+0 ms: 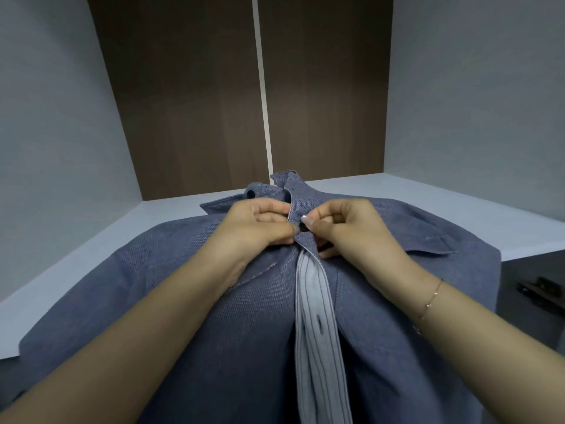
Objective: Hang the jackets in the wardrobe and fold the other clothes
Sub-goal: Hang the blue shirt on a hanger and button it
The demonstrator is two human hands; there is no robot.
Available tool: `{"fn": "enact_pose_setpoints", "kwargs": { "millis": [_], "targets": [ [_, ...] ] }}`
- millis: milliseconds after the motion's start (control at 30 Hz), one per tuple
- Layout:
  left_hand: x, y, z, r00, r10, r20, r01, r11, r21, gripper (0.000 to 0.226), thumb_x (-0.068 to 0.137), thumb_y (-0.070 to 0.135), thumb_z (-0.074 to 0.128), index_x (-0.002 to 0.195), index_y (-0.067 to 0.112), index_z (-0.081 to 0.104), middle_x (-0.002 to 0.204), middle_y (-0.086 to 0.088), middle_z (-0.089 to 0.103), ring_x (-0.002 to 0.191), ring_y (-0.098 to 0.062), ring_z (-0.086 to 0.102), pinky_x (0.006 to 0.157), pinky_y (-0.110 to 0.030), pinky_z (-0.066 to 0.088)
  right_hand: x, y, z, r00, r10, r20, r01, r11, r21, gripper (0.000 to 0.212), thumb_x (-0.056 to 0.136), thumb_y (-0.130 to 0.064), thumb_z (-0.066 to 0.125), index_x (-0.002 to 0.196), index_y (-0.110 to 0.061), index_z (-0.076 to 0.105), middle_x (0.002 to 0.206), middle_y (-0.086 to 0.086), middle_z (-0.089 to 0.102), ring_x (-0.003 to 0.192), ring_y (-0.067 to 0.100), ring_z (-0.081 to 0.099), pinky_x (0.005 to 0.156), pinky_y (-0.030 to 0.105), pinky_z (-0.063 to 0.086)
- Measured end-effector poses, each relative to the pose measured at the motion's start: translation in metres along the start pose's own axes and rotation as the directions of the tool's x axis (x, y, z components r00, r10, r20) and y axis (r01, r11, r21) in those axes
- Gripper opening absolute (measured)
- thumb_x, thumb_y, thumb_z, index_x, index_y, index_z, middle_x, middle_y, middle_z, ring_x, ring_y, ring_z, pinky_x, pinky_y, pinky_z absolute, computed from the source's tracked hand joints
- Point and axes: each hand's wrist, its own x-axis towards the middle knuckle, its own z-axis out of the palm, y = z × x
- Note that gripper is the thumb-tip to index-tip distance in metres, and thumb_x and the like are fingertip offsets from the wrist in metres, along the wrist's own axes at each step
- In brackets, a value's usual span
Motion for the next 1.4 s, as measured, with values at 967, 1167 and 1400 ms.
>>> {"fn": "enact_pose_setpoints", "kwargs": {
  "millis": [967,1167,1400],
  "targets": [
    [-0.136,-0.126,0.080,0.859,0.213,-0.465,-0.208,0.976,0.063,0.026,0.084,0.023,0.074,0.107,0.030,0.065,0.097,0.018,0.069,0.090,-0.002,0.066,0.075,-0.014,0.051,-0.124,0.067,-0.003,0.945,-0.316,-0.080,0.283,0.917,-0.280,0.013,0.089,-0.028,0.068,0.081,-0.018,0.066,0.071,-0.004,0.066,0.061,0.006,0.060,0.059,0.020,0.047],
    [-0.138,-0.134,0.080,0.704,0.465,-0.536,-0.376,0.885,0.274,0.016,0.089,0.015,0.064,0.102,0.022,0.069,0.093,0.017,0.062,0.084,-0.004,0.063,0.072,-0.019,0.051,-0.127,0.071,-0.013,0.947,-0.315,-0.054,0.276,0.890,-0.363,0.020,0.085,-0.023,0.073,0.072,-0.014,0.060,0.067,-0.002,0.061,0.060,0.012,0.058,0.060,0.022,0.045],
    [-0.157,-0.125,0.067,0.550,0.719,-0.425,-0.470,0.687,0.554,0.033,0.094,0.000,0.050,0.122,0.007,0.066,0.106,-0.003,0.055,0.091,-0.002,0.055,0.081,-0.010,0.042,-0.138,0.075,0.000,0.973,-0.201,-0.117,0.197,0.979,-0.045,0.024,0.085,-0.015,0.073,0.067,-0.013,0.056,0.057,-0.006,0.050,0.054,0.002,0.046,0.056,0.012,0.038]
  ]
}}
